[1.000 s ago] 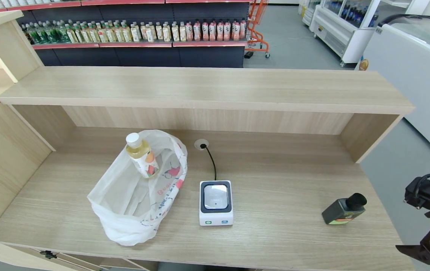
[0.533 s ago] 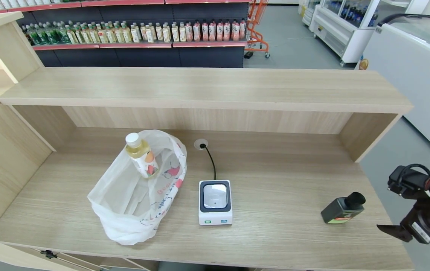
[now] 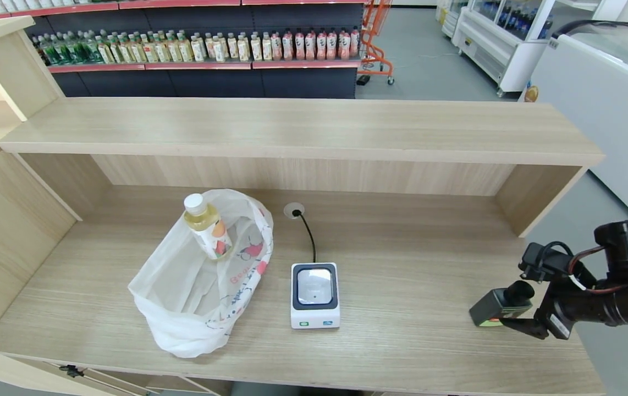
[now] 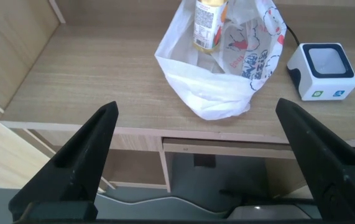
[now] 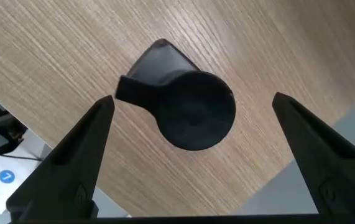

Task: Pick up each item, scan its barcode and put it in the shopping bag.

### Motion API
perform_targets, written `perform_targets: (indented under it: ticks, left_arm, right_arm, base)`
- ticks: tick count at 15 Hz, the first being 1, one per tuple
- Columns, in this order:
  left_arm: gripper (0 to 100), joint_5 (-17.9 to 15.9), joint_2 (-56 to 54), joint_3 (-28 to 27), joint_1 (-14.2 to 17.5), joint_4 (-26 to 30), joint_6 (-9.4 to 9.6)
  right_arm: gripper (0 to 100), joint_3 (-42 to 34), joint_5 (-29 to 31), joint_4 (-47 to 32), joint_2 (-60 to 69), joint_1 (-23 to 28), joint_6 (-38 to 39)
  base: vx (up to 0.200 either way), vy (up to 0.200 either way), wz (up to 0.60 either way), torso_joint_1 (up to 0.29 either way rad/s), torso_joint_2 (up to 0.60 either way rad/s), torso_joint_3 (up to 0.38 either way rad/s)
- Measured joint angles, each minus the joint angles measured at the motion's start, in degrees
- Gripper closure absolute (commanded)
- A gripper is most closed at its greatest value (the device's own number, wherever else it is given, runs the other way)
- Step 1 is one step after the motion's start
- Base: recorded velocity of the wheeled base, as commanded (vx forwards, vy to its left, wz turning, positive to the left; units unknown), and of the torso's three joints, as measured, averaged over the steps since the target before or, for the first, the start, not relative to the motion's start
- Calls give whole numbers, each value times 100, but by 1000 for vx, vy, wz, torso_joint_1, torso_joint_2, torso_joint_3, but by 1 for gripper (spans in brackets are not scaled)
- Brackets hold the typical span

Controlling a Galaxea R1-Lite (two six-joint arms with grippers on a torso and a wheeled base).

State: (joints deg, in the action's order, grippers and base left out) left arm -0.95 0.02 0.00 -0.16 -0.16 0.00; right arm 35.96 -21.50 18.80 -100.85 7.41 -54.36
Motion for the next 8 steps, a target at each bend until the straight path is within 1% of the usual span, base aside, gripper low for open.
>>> perform_targets:
  ticks: [3, 6, 8]
  left_arm:
    - [0, -2, 0, 0, 0, 0, 0]
    - [0, -2, 0, 0, 0, 2, 0]
    - [0, -2, 0, 0, 0, 0, 0]
  right_arm:
    - [0, 111, -17, 115, -300, -215, -33]
    - [0, 268, -55, 561, -612, -343, -13]
    - [0, 375, -118, 575, -767, -450, -2]
  base:
    - [0, 0, 0, 0, 0, 0]
    - [0, 0, 0, 0, 0, 0]
    - [0, 0, 0, 0, 0, 0]
